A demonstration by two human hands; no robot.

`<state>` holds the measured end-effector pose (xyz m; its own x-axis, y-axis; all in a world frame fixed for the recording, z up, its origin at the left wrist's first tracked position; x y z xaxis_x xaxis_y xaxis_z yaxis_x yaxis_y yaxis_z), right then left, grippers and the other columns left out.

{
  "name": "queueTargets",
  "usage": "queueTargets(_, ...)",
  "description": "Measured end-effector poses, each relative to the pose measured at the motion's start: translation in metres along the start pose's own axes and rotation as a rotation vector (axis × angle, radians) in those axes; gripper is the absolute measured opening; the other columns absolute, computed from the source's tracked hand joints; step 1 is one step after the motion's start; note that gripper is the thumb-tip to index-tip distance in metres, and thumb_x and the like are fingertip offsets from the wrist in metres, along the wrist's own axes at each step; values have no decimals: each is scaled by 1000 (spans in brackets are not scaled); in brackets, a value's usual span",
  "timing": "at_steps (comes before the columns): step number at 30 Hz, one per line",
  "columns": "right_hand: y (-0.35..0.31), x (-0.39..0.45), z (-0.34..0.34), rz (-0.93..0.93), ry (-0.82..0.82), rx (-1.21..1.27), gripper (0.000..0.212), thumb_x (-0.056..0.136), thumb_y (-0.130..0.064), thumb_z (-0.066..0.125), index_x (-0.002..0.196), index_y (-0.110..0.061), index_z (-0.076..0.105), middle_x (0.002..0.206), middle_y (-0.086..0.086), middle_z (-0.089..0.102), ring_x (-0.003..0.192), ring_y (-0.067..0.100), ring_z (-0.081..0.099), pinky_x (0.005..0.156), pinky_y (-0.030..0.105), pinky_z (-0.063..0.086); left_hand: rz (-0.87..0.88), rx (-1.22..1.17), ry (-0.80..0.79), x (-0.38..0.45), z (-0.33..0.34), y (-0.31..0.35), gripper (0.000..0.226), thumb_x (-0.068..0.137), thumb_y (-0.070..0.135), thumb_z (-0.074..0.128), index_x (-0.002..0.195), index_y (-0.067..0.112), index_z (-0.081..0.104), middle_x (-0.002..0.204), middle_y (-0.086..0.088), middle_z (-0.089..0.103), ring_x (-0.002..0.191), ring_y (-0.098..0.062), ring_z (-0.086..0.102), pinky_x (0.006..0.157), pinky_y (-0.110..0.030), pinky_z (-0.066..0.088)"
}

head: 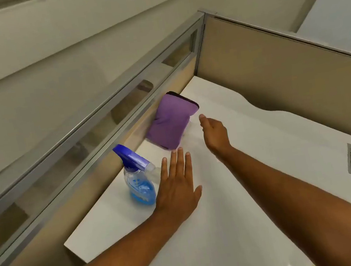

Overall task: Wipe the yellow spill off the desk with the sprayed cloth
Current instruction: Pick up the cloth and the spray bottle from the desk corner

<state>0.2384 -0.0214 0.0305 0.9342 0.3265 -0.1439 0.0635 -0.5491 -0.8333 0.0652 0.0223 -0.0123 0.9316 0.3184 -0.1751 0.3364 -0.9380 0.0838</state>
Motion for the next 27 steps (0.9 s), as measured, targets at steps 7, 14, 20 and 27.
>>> queueTargets(7, 6, 49, 48, 365, -234, 451, 65, 108, -60, 37, 151, -14, 51, 148, 9, 60, 130, 30, 59, 115, 49, 45, 33, -54, 58, -2, 12, 0, 100, 103, 73, 24, 165, 8, -20, 176, -17, -23, 165, -38, -12, 134, -56, -3)
queueTargets(14, 8, 67, 61, 445, -185, 646, 58, 108, -40, 55, 156, -11, 42, 154, 6, 54, 144, 29, 49, 122, 49, 35, 40, -5, 37, -8, 20, -6, 103, 104, 72, 20, 153, 4, -40, 173, -19, -28, 163, -40, -16, 131, -52, -9)
queueTargets(20, -7, 69, 50, 378, -113, 597, 39, 106, -35, 61, 136, -10, 61, 134, 6, 67, 124, 27, 63, 117, 47, 47, 46, 29, 8, -8, 24, -8, 101, 105, 71, 18, 149, 4, -43, 173, -20, -28, 163, -41, -16, 130, -51, -11)
queueTargets(27, -47, 45, 25, 270, -119, 720, 16, 106, -29, 62, 114, -16, 64, 113, 0, 70, 115, 26, 66, 95, 39, 55, 28, 53, -48, -11, 18, -12, 100, 104, 72, 18, 159, 5, -33, 175, -18, -26, 164, -39, -17, 133, -49, -9)
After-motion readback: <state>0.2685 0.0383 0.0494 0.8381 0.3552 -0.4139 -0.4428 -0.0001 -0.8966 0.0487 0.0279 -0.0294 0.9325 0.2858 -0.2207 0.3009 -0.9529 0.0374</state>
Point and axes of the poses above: each hand's wrist, its own x-axis towards the middle knuckle, its own z-axis out of the palm, y = z × x, the point moved 7 cm from there along x, towards the middle knuckle
